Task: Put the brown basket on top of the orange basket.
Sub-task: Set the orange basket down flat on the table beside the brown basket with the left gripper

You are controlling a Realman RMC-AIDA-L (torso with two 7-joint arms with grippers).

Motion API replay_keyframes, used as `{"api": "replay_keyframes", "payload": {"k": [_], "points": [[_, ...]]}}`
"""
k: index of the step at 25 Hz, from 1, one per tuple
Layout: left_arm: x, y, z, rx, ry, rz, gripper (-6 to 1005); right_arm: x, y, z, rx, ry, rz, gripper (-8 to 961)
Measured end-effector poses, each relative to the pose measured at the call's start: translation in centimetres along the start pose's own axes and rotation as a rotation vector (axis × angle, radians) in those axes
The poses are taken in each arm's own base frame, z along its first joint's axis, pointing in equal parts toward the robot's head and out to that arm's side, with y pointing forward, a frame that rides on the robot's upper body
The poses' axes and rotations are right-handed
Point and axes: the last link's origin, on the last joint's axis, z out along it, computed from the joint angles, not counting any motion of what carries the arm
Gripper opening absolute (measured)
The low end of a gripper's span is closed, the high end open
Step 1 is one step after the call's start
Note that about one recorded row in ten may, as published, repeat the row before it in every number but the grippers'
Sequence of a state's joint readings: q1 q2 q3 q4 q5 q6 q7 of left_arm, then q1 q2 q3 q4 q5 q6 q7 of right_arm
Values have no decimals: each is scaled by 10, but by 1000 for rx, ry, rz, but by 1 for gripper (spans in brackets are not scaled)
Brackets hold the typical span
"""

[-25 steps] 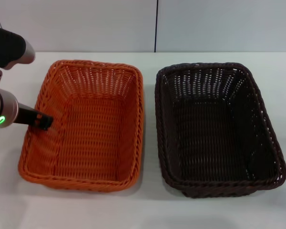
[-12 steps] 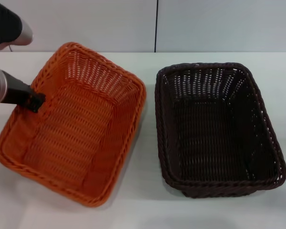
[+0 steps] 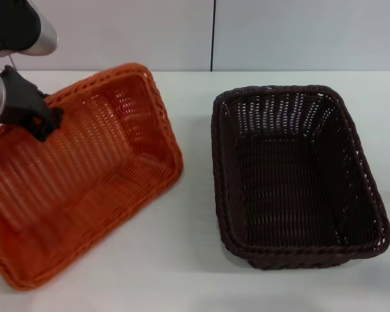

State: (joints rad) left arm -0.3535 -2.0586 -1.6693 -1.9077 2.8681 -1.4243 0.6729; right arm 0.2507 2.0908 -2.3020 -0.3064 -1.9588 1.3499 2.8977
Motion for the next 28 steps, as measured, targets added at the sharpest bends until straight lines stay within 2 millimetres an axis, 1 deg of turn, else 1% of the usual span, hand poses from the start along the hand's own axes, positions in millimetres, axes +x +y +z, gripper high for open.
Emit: {"api": "replay_keyframes", "payload": {"k": [3,4,5,9,11,15,22,26,28], "points": [[4,-3,-10,5,20,72,174,0,1,-1,-6,-3,1,666],[4,-3,-10,5,20,72,174,-1,2,-1,-8,-5,1,666],[7,-9,-16,12,37,100,174,-1,2,-1,-10,-7,2,666],[12,-15,-22,-9,58,138,174,-3,4,0,-12,-15,9,666],[17,-15,-25,-19,69,193,173,-3,5,0,-13,-17,12,666],[21,-13,-27,-23,74,243,173,-4,5,0,-14,-18,13,666],[30,-11,-30,-36,77,432,172,-4,7,0,-14,-21,20,666],[34,-6,-27,-72,68,570,171,-5,8,0,-22,-22,21,666],[36,-5,-27,-79,68,583,171,-5,9,0,-24,-22,21,666]]}}
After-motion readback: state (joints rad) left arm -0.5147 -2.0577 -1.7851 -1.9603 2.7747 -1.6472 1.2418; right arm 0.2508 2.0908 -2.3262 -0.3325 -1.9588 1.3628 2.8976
